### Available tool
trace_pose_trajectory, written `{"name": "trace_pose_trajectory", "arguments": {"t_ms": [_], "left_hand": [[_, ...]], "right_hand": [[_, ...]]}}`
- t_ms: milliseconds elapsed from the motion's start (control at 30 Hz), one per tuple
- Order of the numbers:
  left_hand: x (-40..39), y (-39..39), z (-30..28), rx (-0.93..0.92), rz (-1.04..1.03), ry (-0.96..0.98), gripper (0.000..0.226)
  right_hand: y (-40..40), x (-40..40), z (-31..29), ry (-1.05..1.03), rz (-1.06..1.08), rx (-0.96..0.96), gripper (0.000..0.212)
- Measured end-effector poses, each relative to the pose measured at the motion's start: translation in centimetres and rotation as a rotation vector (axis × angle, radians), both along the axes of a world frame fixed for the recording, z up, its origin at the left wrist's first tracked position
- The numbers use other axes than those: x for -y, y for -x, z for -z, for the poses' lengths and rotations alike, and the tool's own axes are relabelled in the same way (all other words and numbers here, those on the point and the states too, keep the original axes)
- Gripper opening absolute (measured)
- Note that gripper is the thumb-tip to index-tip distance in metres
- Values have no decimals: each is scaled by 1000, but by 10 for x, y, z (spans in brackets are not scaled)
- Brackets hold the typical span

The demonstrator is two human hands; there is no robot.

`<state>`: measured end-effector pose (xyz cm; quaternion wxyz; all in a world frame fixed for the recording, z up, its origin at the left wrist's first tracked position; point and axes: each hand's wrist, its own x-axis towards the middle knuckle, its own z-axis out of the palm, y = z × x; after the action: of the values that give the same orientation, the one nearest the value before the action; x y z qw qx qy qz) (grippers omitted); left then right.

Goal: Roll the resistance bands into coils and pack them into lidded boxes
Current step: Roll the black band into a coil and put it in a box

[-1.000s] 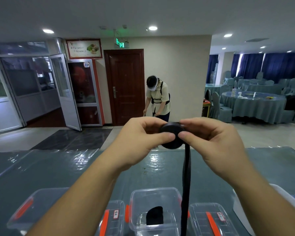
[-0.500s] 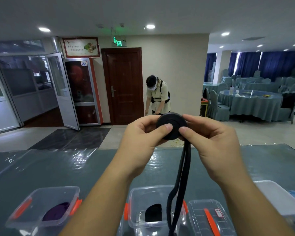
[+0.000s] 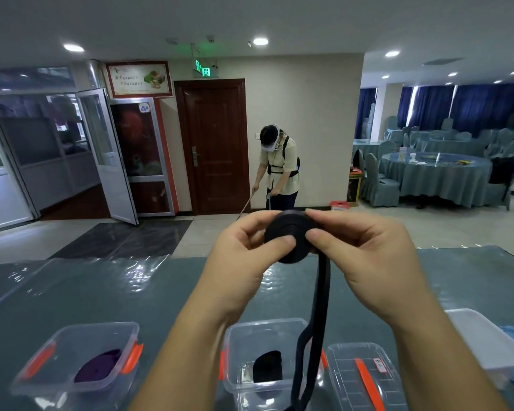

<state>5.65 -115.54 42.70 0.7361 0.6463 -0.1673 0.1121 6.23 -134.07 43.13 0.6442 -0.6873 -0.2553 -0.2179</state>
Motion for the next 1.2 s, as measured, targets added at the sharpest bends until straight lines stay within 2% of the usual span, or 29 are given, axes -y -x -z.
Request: {"name": "trace_pose_trajectory", "arguments": {"t_ms": [67, 200, 267, 333, 433, 467, 633, 767, 933, 1000, 1100, 1200], "left_hand": [[-9, -1, -4, 45, 3, -125, 25], [-1, 0, -11, -37, 79, 162, 26], [8, 0, -8, -61, 58, 219, 23], [9, -2, -6, -42, 25, 144, 26], [4, -8, -7, 66, -57, -115, 28], [4, -10, -7, 84, -73, -127, 26], [24, -15, 0, -19, -43, 135, 25], [17, -18, 0, 44, -27, -23, 29], [29, -18, 1, -25, 17, 197, 24], [30, -19, 3, -32, -4, 152, 27], [23, -20, -2, 13, -16, -33, 31], [23, -21, -6, 13, -1, 47, 28]], "right_hand": [[1, 1, -2, 48, -20, 7, 32], [2, -7, -1, -179, -30, 13, 28], [1, -9, -1, -200, -8, 15, 27], [-1, -7, -1, -169, 21, 3, 29], [-5, -4, 1, -135, 46, -20, 30], [-6, -5, 2, -158, 46, -21, 29], [-9, -9, 7, -305, 23, -67, 30], [-10, -2, 9, -200, 33, -81, 30], [-12, -5, 9, -388, 13, -100, 24], [-14, -2, 10, -350, 35, -105, 25], [-15, 1, 12, -263, 71, -96, 26], [-16, -1, 12, -354, 34, -111, 22]]}}
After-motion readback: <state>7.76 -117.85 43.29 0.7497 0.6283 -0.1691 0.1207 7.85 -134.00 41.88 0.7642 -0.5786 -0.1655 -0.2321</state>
